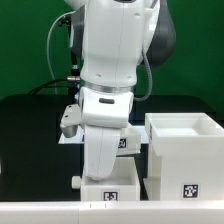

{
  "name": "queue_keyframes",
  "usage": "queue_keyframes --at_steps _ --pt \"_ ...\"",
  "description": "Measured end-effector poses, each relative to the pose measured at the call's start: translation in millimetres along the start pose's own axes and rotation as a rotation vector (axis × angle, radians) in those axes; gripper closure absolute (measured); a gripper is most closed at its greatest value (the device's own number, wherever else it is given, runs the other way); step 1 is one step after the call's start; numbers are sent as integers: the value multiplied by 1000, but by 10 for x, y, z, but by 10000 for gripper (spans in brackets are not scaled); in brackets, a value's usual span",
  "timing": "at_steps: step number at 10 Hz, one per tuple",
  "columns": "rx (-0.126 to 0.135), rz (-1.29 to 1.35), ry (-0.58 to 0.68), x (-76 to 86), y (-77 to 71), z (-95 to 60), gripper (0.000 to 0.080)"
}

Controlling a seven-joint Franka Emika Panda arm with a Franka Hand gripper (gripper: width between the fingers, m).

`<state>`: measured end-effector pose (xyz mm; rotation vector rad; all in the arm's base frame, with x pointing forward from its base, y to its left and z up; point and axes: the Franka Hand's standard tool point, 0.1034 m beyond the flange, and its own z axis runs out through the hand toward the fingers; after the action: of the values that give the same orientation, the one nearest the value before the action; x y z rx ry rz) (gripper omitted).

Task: Assemble drawer

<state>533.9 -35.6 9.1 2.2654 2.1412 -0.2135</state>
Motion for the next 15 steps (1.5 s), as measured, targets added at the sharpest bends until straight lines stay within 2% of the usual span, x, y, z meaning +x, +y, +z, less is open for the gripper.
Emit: queue_keyframes --at_steps 1,2,3,4,6,12,15 --pt "0 -3 0 -4 2 -5 602" --pt "-3 -18 0 -31 16 -37 726" --pt "-14 -38 1 -70 43 -93 726" --pt "-21 -43 1 -78 58 -163 760" --pt "-38 -78 0 -86 75 -273 760" --pt "-65 -90 12 95 150 -304 760" --pt "-65 -75 14 148 215 -286 760"
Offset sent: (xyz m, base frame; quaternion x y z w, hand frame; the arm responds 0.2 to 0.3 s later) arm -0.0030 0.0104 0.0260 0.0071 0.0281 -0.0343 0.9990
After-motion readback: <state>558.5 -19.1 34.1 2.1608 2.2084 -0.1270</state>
